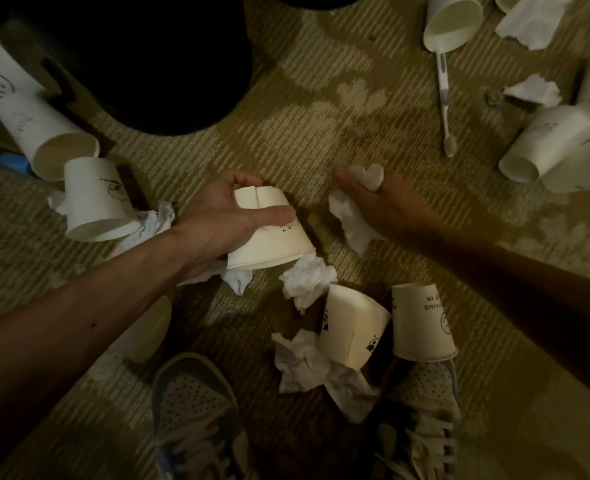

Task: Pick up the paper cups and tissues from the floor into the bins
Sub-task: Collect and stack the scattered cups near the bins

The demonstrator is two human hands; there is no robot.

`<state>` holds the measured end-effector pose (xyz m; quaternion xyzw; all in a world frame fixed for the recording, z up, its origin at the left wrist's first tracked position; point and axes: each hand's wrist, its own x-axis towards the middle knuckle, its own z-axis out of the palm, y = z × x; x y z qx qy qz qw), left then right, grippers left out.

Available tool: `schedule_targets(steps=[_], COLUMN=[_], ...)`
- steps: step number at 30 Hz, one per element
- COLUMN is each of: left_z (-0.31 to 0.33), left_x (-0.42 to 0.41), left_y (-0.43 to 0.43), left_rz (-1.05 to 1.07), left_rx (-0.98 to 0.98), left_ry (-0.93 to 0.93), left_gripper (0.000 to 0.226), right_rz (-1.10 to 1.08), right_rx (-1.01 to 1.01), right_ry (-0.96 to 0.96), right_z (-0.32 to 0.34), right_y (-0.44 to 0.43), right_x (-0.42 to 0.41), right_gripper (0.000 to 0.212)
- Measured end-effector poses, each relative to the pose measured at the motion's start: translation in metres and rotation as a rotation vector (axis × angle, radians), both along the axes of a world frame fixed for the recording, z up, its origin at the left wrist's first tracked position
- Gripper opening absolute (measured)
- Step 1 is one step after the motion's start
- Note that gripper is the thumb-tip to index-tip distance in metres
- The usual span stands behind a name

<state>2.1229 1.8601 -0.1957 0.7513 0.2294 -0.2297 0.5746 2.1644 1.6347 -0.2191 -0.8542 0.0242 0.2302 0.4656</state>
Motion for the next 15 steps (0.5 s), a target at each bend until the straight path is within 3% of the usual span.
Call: schedule_targets(steps=[4,8,12,15], left_z=[0.005,0.017,0.026,0.026], left_x=[0.009,0.014,0.019,0.023], left_y=[-0.014,-0.030,-0.041,-0.050], left_rz=[0.041,0.043,0.028,0.061], left_rx=[-0.096,-0.146,-0.130,-0.098], left_ry=[-0.042,-0.165,-0.317,-0.335], left_gripper=[0.062,0.041,0.023,0.021], right_rz=[-0.043,-0.002,0.077,0.058], right_rx=[0.269,0.592,0.858,0.902], right_ry=[0.189,0.507,0.602,0.595], right_z=[0.020,0.040,0.057,0.062], right_y=[0.022,0.030,0.019,0.010], right_x=[-0.003,-0.002,-0.002,-0.003], right_gripper=[0.037,0.069,0.046,0.032])
